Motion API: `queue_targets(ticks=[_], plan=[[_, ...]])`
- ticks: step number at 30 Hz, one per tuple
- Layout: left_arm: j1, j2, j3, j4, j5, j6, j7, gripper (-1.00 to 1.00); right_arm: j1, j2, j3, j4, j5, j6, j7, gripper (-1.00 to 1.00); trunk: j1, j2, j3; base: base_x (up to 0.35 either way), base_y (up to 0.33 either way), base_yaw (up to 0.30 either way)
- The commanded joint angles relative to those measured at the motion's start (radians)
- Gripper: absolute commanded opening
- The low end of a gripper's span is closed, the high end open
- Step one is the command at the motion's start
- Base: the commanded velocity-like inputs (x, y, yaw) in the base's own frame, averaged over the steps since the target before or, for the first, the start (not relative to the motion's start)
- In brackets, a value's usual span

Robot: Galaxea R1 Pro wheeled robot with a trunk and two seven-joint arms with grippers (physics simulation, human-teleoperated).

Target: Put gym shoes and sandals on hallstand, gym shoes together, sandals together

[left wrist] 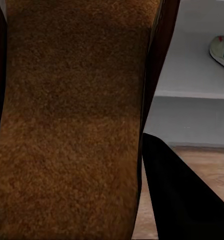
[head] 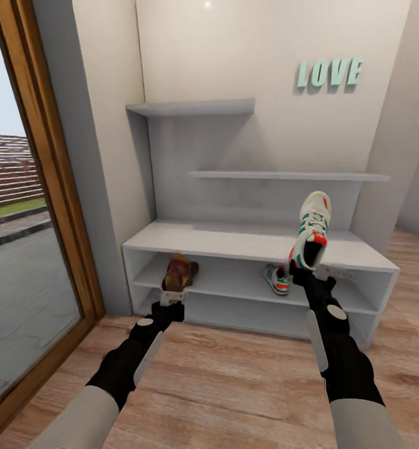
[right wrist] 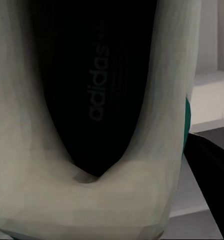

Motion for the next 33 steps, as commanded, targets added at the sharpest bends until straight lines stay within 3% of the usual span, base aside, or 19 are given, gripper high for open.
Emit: queue_targets(ticks=[1,5,9,13,16,22,33], plan=[[-0.001,0.001,-0.003,0.01,0.008,0.005,0.008,-1.0,-0.001,0.0,-0.002,-0.003,-0.003,0.018,-0.003,-1.0,0.0,-0.001,-0.001,0.0,0.0,-0.284],[-0.001,-0.001,-0.002,0.076,0.013,0.006,0.008,-1.0,-0.001,-0.002,-0.005,-0.008,-0.003,0.078,-0.002,-1.0,0.0,-0.001,-0.001,0.0,0.0,-0.294],[-0.001,-0.025,0.0,0.179,0.019,0.006,0.009,-1.0,-0.001,-0.006,-0.016,-0.072,-0.004,0.212,-0.002,-1.0,0.0,-0.001,-0.001,0.0,0.0,-0.299],[-0.002,-0.031,0.002,0.205,0.019,0.01,0.013,-1.0,-0.001,-0.007,-0.11,-0.15,-0.003,0.308,-0.001,-1.0,0.0,-0.001,-0.001,0.0,0.0,-0.18],[-0.002,-0.031,0.003,0.208,0.019,0.01,0.014,-1.0,-0.001,-0.007,-0.159,-0.188,-0.001,0.325,0.0,-1.0,0.0,-0.001,-0.001,0.0,0.0,-0.038],[-0.002,-0.034,0.003,0.203,0.018,0.011,0.014,-1.0,-0.001,-0.007,-0.177,-0.22,-0.001,0.331,0.0,-1.0,0.0,-0.001,-0.001,0.0,0.0,-0.006],[-0.004,-0.033,0.004,0.2,0.017,0.027,0.017,-1.0,-0.001,-0.007,-0.179,-0.223,-0.001,0.332,0.0,-1.0,0.005,-0.003,-0.058,0.0,0.0,0.0]])
